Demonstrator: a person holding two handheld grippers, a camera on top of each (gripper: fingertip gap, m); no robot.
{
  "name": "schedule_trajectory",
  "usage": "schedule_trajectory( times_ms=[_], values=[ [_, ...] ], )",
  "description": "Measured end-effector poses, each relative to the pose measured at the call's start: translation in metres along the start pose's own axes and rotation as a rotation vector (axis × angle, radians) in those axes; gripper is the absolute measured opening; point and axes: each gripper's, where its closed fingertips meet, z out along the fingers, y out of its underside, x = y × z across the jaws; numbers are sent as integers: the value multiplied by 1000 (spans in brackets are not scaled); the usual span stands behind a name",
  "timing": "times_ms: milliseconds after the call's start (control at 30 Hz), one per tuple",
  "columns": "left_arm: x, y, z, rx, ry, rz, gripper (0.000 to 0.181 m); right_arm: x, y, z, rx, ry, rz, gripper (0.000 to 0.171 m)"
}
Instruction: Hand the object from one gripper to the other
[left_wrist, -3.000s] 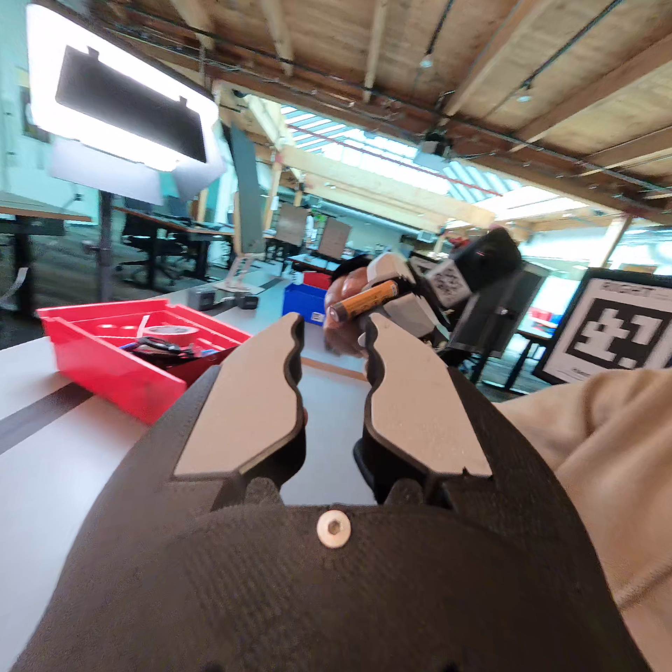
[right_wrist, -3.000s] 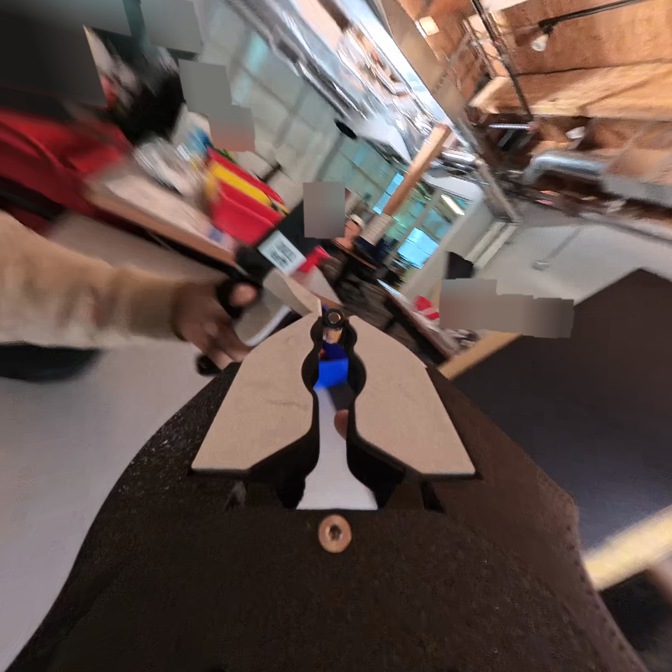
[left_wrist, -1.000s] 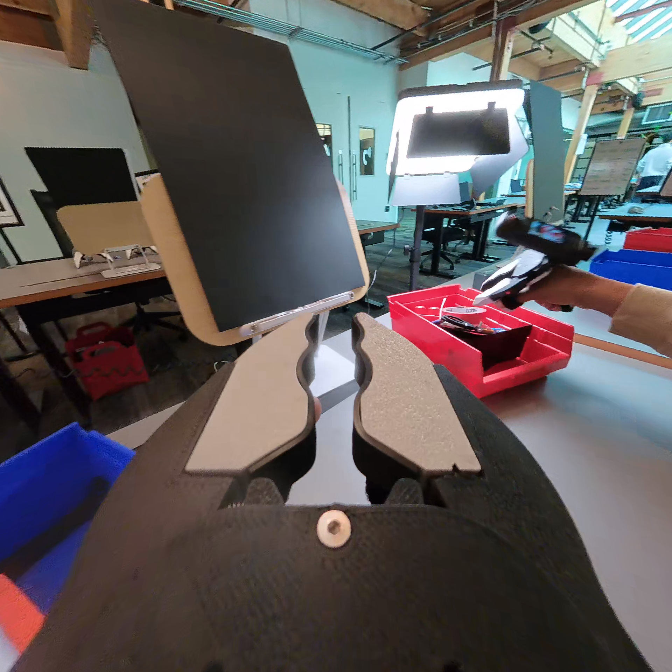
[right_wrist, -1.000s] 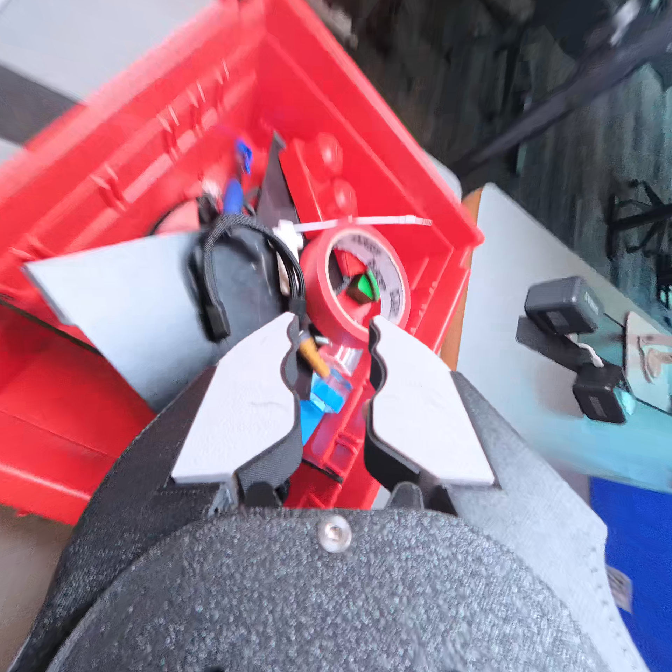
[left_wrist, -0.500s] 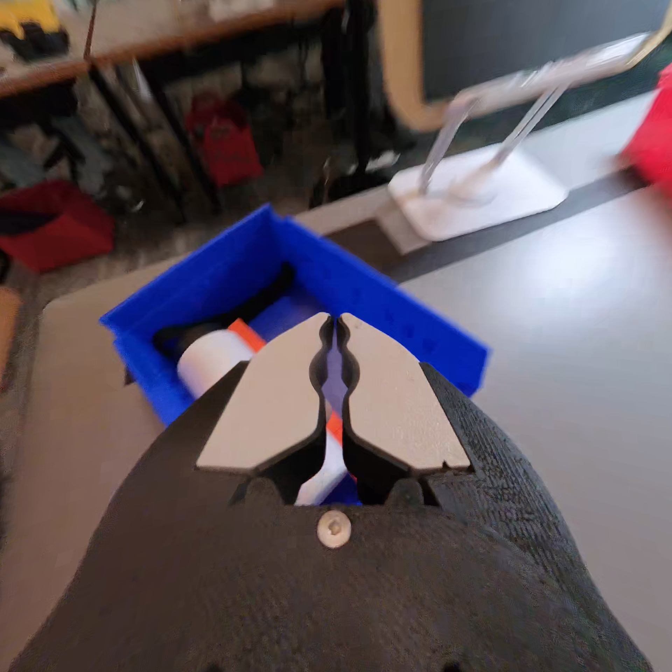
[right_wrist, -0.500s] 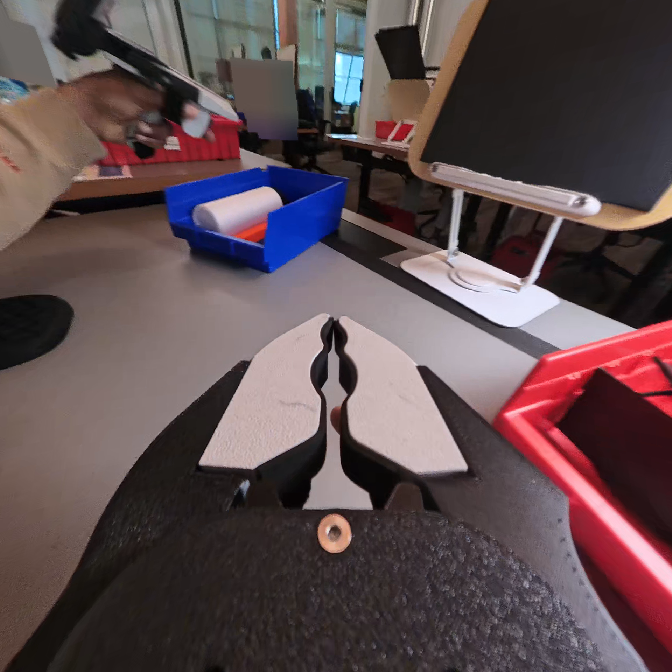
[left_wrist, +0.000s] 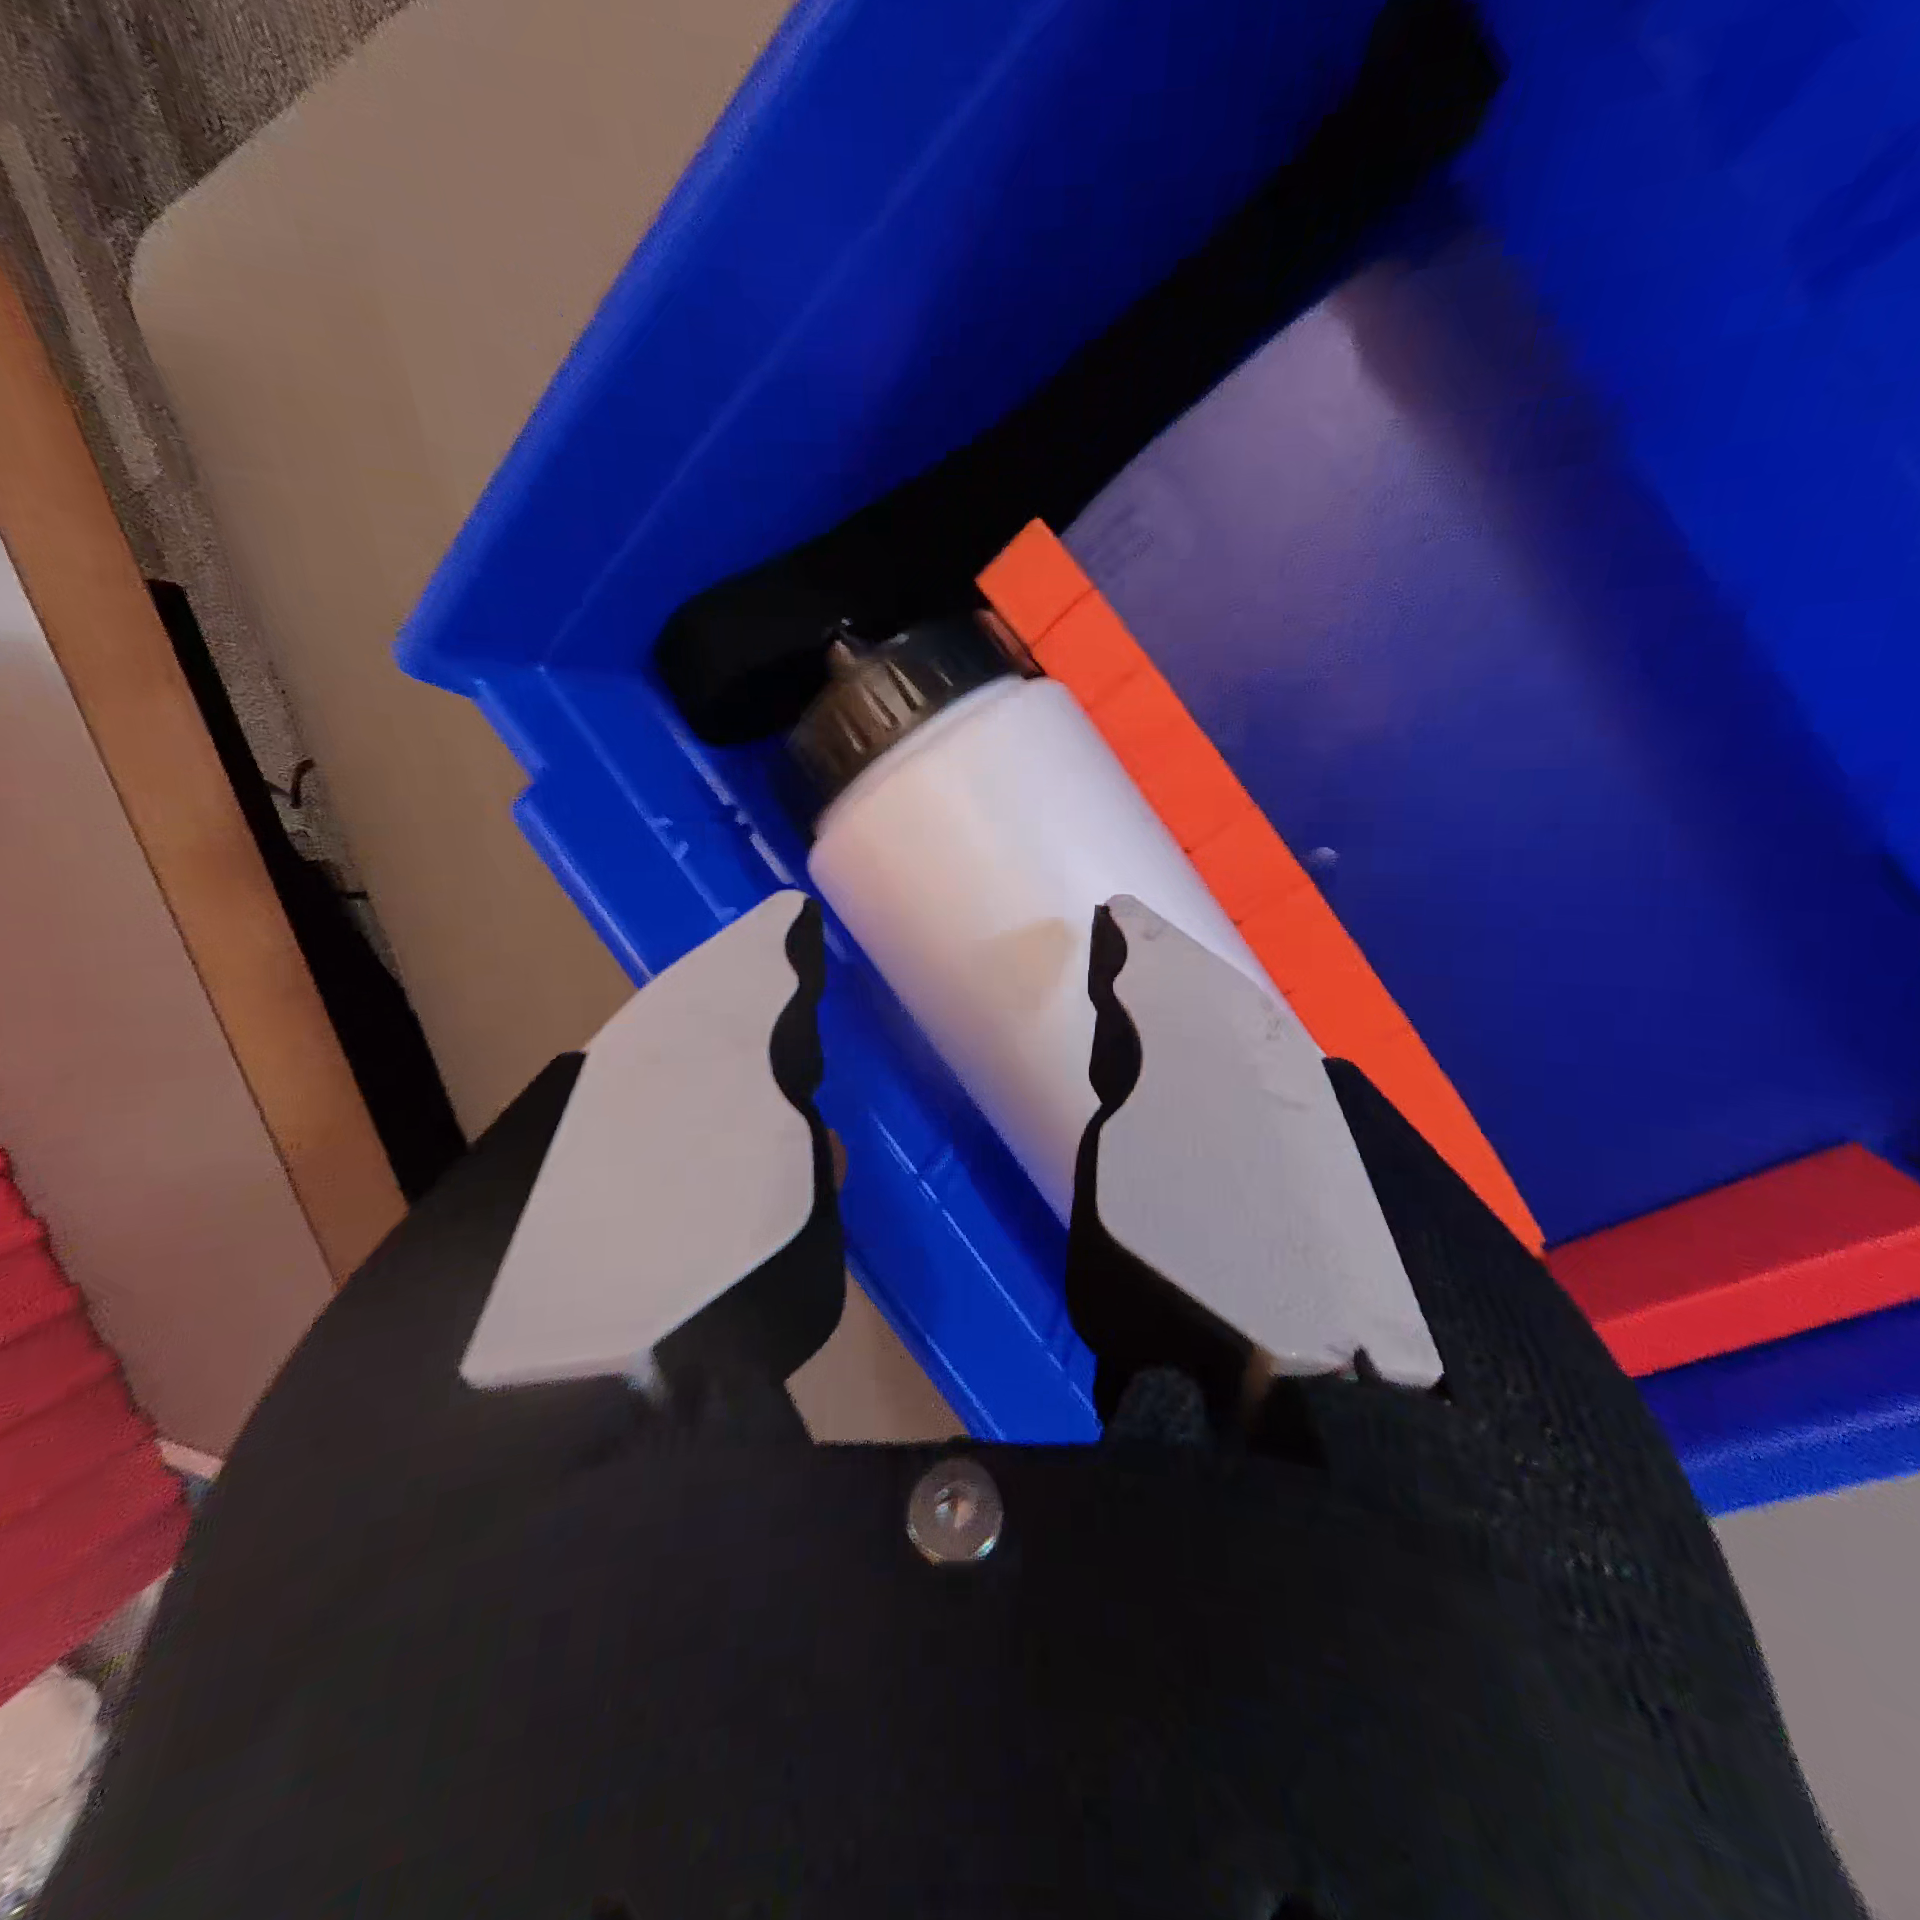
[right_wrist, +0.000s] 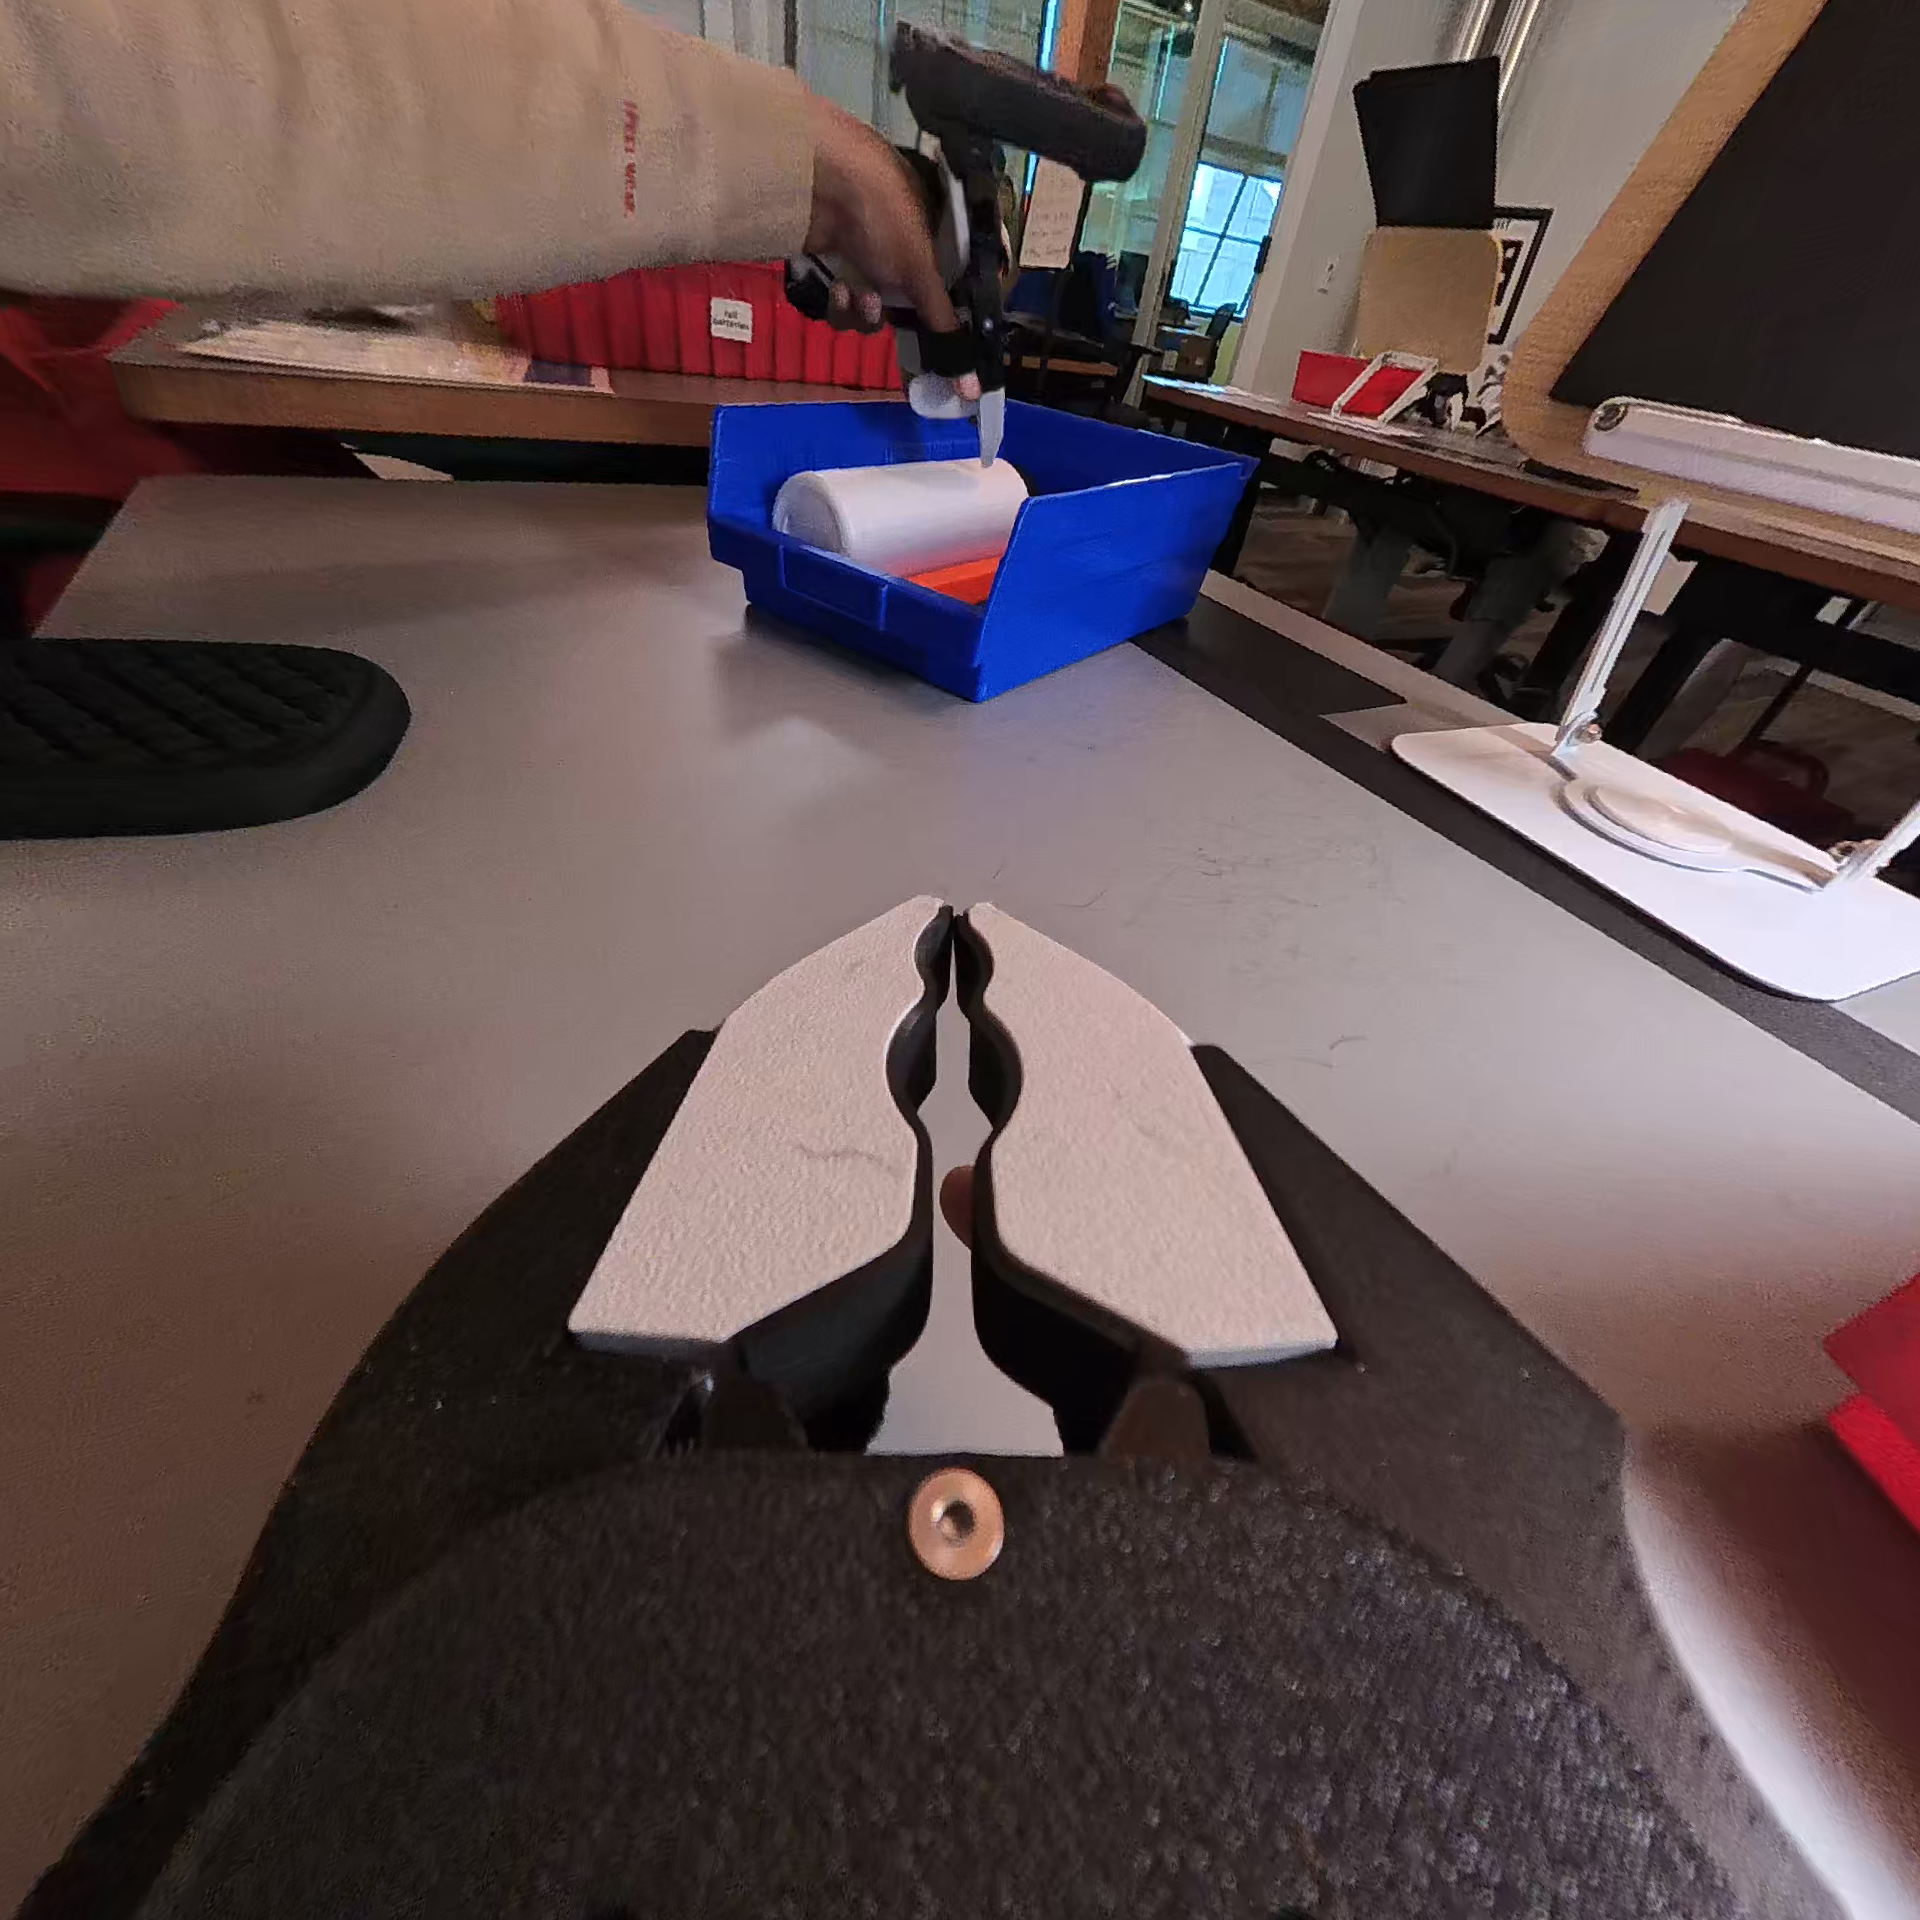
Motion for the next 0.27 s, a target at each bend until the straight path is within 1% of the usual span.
schedule_trajectory(
  times_ms=[33, 167, 267],
  values=[
    [-4, -4, 3, -6, -10, 3, 50, 1, 1, 0, -2, -2, 8, 0],
    [-9, -32, 10, 38, -16, 4, 48, 6, -1, -2, 9, 6, 51, 0],
    [-13, -39, 26, -24, -30, 10, 49, 11, 1, -4, 3, 17, 68, 0]
  ],
)
